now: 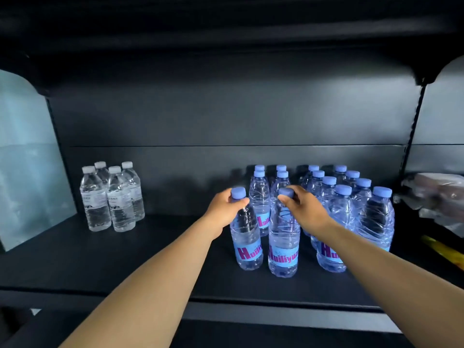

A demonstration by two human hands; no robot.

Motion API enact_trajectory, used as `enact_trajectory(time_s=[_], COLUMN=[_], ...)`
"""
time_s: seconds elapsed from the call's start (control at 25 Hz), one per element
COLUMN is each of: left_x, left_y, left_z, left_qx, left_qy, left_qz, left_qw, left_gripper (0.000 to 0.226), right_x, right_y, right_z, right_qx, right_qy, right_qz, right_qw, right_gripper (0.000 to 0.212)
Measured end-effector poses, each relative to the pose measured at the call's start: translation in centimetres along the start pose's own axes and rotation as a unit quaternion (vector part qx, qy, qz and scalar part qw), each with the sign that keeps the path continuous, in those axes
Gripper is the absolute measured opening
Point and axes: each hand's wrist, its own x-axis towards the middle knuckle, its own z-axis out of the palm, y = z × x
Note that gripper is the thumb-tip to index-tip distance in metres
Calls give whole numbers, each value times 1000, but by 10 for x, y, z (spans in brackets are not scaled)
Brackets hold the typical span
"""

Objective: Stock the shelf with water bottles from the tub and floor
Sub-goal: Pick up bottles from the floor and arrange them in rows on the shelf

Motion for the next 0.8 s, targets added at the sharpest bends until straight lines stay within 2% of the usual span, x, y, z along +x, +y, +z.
enact_trajectory(time_s=[0.16, 0.32, 0.44, 0.6, 0.68, 0.8], left_x=[20, 31, 34, 32, 37, 41], left_y=[-1, 0, -1, -12, -14, -20], left_z=[6, 19, 21, 12, 9, 5], left_qx=[8, 55, 45, 47, 50, 11], left_qy=[-14, -58, -69, -95, -103, -120], left_qz=[9, 27, 39, 46, 48, 50], left_qw=[1000, 996, 996, 993, 992, 991], left_gripper=[30, 31, 28, 36, 35, 35], right_x=[0, -9, -18, -32, -31, -26], right_y=[8, 15, 12, 27, 36, 40], right_z=[9, 20, 27, 42, 45, 41], right_qx=[74, 122, 163, 146, 169, 241], right_qy=[1, -16, -20, 53, 71, 41], right_qz=[7, 31, 42, 38, 44, 58], right_qw=[997, 992, 985, 987, 982, 968], right_gripper=[23, 41, 53, 75, 76, 68])
